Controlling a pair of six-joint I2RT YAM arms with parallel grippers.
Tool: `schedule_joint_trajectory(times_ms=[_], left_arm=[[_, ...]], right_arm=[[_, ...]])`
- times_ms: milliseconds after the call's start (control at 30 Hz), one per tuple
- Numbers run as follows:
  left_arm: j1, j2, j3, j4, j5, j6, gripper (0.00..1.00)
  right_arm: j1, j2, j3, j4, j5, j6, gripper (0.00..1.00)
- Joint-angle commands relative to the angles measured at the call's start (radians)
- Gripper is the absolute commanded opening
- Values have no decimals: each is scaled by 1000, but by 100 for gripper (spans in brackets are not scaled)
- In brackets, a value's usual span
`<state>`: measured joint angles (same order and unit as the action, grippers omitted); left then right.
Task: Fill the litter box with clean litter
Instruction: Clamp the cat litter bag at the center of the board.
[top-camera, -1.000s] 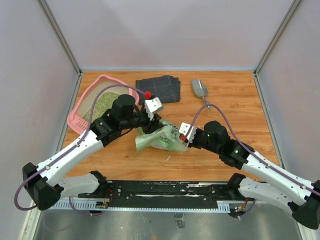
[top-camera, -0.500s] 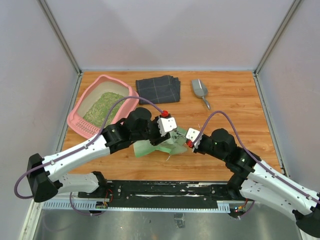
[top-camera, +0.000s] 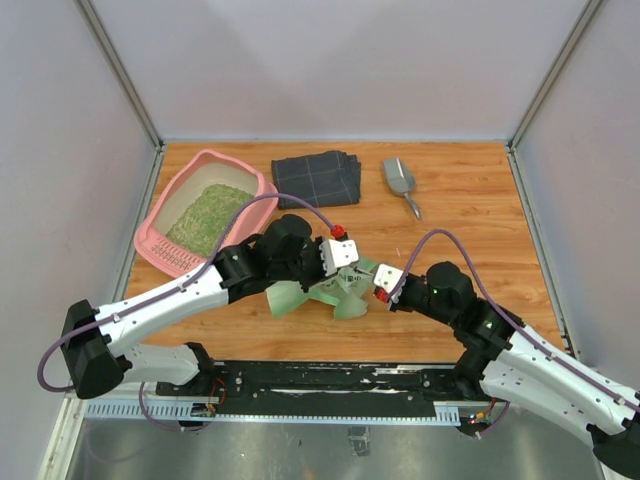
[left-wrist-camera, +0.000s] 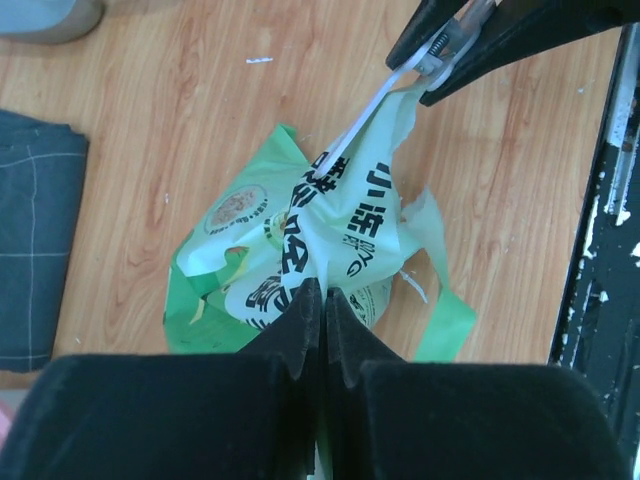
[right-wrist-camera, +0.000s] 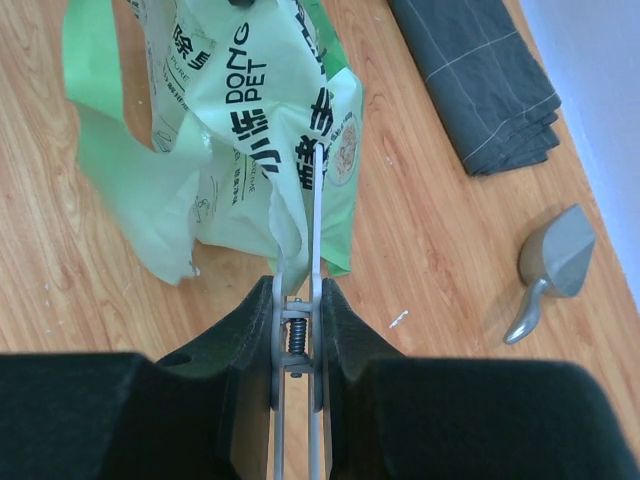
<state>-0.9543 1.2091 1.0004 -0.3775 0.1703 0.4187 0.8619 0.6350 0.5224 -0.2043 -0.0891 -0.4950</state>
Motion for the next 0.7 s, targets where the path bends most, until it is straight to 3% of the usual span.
schedule_joint_trajectory(times_ms=[0, 67, 267, 667], left_arm=[[80, -26, 79, -14, 182, -59, 0], [149, -25, 83, 6, 291, -91, 0], [180, 0, 118, 0, 317, -92, 0], [242, 35, 166, -13, 359, -196, 0]], right_arm=[[10, -17, -27, 74, 29, -102, 1], [10, -26, -31, 129, -1, -157, 1], [11, 55, 35, 140, -41, -254, 1], [34, 22, -55, 296, -49, -416, 1]])
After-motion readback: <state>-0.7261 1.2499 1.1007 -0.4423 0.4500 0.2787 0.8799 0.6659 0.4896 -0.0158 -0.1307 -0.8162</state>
